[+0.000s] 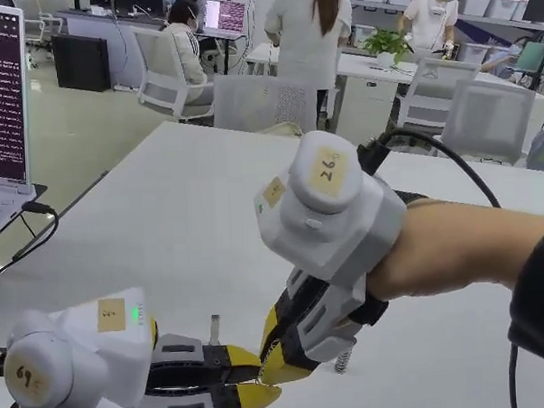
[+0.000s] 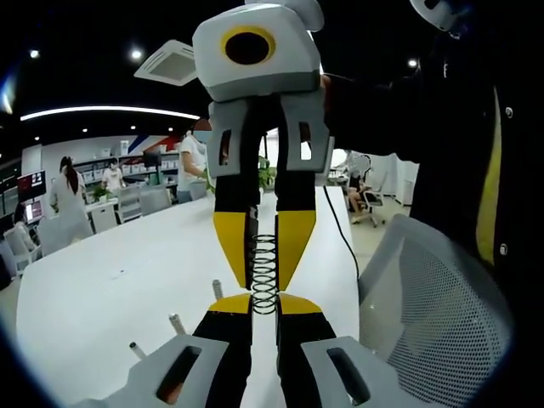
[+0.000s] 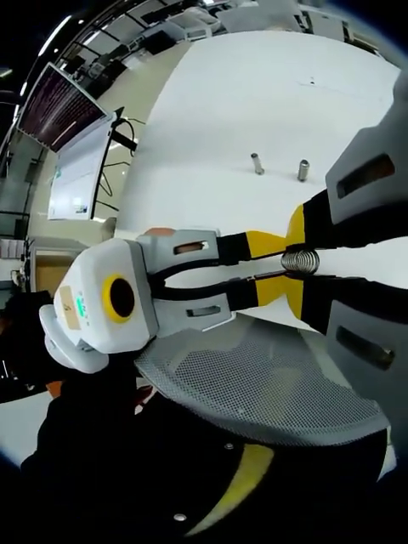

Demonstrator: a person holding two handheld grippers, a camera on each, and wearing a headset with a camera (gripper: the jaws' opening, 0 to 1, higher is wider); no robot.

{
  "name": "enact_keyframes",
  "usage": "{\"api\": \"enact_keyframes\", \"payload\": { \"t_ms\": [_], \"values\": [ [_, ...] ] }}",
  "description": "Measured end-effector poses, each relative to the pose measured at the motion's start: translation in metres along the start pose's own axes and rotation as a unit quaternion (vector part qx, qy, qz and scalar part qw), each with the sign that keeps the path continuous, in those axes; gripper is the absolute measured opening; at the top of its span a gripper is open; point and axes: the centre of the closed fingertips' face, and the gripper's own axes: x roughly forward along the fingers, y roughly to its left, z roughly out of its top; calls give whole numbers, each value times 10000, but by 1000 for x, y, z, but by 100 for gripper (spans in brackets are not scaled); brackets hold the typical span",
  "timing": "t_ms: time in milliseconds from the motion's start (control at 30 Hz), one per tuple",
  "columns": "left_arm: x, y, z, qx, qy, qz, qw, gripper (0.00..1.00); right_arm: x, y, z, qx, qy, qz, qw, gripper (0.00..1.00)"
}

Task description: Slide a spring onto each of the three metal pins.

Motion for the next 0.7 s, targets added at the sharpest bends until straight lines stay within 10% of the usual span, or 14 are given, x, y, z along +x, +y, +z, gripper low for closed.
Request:
{"api": "enact_keyframes", "payload": {
  "t_ms": [700],
  "values": [
    [-2,6,-1,-144,-98,84,9998,2,0,-6,-1,-52,2,-34,10000,8]
  ]
}}
